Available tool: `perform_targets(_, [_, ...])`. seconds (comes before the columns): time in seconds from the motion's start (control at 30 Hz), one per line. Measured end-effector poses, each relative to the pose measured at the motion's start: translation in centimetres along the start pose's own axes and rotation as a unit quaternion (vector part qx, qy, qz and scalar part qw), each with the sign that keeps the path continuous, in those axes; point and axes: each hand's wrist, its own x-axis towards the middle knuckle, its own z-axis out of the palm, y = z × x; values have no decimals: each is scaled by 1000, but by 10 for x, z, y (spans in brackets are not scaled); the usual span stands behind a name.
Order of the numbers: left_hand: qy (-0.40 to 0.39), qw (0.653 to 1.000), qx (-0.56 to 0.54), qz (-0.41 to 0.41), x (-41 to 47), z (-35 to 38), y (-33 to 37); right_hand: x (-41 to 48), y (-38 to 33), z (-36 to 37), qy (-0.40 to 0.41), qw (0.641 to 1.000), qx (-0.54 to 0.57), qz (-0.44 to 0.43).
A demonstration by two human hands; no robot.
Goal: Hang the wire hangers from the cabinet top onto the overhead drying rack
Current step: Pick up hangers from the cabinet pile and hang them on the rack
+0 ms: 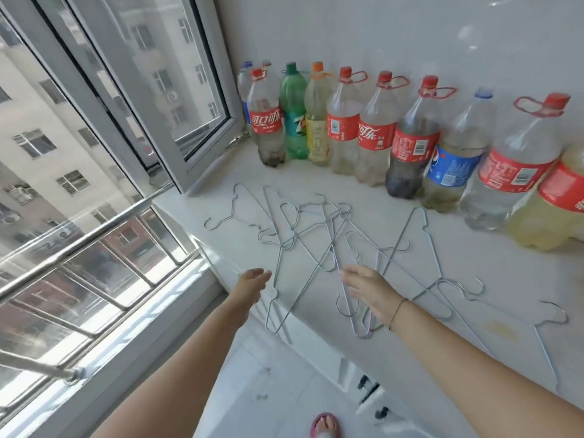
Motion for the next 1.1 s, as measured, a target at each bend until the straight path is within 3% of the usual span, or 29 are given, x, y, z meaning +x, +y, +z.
perform_targets(0.13, [-16, 1000, 14, -22, 52, 6, 17, 46, -17, 12, 21, 999, 17, 17])
perform_targets(0.3, [-36, 998, 5, -47, 102, 17, 29, 88, -19, -53, 228, 973, -30, -14])
perform_targets(0.4, [-31, 997, -7, -77, 119, 21, 33, 94, -6, -97, 271, 960, -64, -2])
perform_targets(0.53, [-29, 988, -33, -148, 132, 19, 42, 83, 4, -95, 149, 985, -76, 46])
perform_targets(0.63, [-71, 979, -48, -183, 137, 19, 47, 70, 15, -80, 80, 987, -126, 62])
perform_targets(0.83, [-168, 960, -166, -152, 125, 27, 66, 65, 30, -75, 65, 961, -265, 34])
perform_targets(1.1, [-200, 964, -146, -94, 86, 34, 76, 50, 34, -69, 36, 947, -318, 15])
